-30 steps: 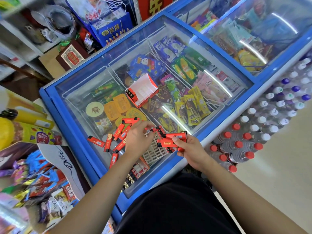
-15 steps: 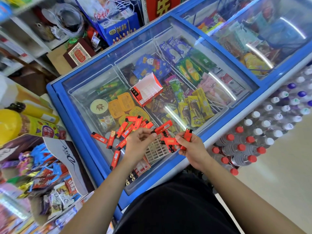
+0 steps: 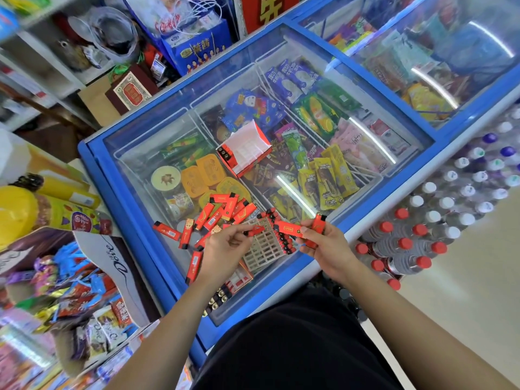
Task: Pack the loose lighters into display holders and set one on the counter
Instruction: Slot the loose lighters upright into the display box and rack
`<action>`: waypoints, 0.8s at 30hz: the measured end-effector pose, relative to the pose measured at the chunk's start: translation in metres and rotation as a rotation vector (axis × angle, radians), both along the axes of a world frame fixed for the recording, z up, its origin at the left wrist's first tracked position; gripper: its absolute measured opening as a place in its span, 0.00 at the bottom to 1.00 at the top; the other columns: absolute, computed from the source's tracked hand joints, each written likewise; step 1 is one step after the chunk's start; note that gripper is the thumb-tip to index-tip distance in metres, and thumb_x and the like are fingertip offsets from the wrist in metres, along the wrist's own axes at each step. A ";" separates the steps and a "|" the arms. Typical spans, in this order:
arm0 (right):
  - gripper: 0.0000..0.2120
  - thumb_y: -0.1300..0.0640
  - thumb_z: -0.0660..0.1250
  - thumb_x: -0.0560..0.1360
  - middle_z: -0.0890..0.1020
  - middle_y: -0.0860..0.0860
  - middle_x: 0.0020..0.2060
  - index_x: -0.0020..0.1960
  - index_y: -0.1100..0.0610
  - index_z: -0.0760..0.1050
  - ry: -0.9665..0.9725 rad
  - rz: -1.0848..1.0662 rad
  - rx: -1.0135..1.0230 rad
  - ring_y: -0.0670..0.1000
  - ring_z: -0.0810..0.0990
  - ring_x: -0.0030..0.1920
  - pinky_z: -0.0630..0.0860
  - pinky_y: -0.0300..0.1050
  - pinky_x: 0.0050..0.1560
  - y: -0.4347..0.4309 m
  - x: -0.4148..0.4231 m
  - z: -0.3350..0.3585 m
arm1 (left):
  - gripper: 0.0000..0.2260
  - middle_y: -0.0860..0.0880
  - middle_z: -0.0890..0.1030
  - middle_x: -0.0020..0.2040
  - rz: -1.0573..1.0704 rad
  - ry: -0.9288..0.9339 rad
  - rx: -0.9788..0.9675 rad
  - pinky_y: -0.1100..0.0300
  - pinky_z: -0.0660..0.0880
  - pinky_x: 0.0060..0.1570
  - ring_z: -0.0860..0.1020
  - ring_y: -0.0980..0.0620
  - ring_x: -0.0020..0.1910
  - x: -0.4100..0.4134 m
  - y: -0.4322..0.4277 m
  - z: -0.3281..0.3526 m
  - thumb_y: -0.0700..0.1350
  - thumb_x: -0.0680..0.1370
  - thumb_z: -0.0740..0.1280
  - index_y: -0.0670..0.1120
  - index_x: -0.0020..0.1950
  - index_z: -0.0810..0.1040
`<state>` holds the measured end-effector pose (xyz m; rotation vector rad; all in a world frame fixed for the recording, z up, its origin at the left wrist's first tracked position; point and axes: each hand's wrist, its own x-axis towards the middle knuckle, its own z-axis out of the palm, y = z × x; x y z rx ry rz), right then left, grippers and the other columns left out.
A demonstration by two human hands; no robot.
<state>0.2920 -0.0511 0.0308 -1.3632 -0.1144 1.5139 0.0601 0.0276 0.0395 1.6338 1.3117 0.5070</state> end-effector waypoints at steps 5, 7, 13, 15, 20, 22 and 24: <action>0.08 0.67 0.68 0.79 0.83 0.56 0.41 0.57 0.63 0.77 -0.028 -0.013 -0.028 0.51 0.83 0.40 0.81 0.45 0.45 -0.002 0.002 -0.001 | 0.11 0.51 0.85 0.39 0.028 0.039 0.058 0.67 0.80 0.43 0.84 0.56 0.40 0.019 0.013 -0.017 0.43 0.78 0.74 0.46 0.59 0.85; 0.08 0.67 0.68 0.78 0.83 0.56 0.42 0.58 0.63 0.77 -0.031 -0.014 -0.031 0.52 0.83 0.41 0.81 0.46 0.46 -0.003 0.004 -0.001 | 0.11 0.53 0.84 0.39 0.028 0.056 0.089 0.71 0.78 0.42 0.83 0.60 0.39 0.025 0.015 -0.023 0.42 0.77 0.75 0.44 0.59 0.85; 0.08 0.67 0.69 0.78 0.83 0.57 0.43 0.57 0.62 0.78 -0.042 -0.022 -0.035 0.53 0.83 0.43 0.81 0.46 0.45 -0.005 0.006 -0.002 | 0.11 0.51 0.87 0.44 0.010 0.162 0.353 0.73 0.77 0.40 0.80 0.62 0.35 0.033 0.015 -0.032 0.43 0.74 0.78 0.44 0.56 0.87; 0.07 0.67 0.69 0.78 0.83 0.56 0.43 0.56 0.62 0.78 -0.041 -0.014 -0.027 0.53 0.83 0.42 0.81 0.46 0.45 -0.005 0.006 -0.002 | 0.10 0.51 0.87 0.44 0.020 0.179 0.385 0.64 0.81 0.39 0.82 0.58 0.35 0.034 0.016 -0.031 0.43 0.74 0.78 0.45 0.55 0.87; 0.07 0.67 0.67 0.79 0.83 0.55 0.39 0.57 0.62 0.76 0.010 -0.007 -0.004 0.52 0.84 0.40 0.81 0.45 0.43 -0.005 0.003 -0.003 | 0.05 0.52 0.87 0.41 -0.013 0.219 0.427 0.56 0.83 0.35 0.84 0.56 0.36 0.035 0.019 -0.031 0.42 0.73 0.79 0.46 0.48 0.88; 0.08 0.67 0.66 0.80 0.83 0.56 0.40 0.59 0.63 0.76 0.043 -0.002 -0.004 0.52 0.83 0.41 0.81 0.44 0.43 -0.005 0.003 -0.004 | 0.05 0.51 0.86 0.38 -0.054 0.264 0.475 0.56 0.82 0.32 0.83 0.55 0.34 0.036 0.020 -0.032 0.41 0.71 0.81 0.45 0.43 0.87; 0.10 0.66 0.65 0.80 0.82 0.58 0.41 0.61 0.63 0.76 0.067 0.012 -0.001 0.53 0.83 0.42 0.81 0.44 0.44 -0.004 0.003 -0.005 | 0.05 0.51 0.85 0.37 -0.080 0.301 0.497 0.56 0.81 0.30 0.82 0.54 0.32 0.038 0.020 -0.031 0.41 0.71 0.81 0.45 0.42 0.86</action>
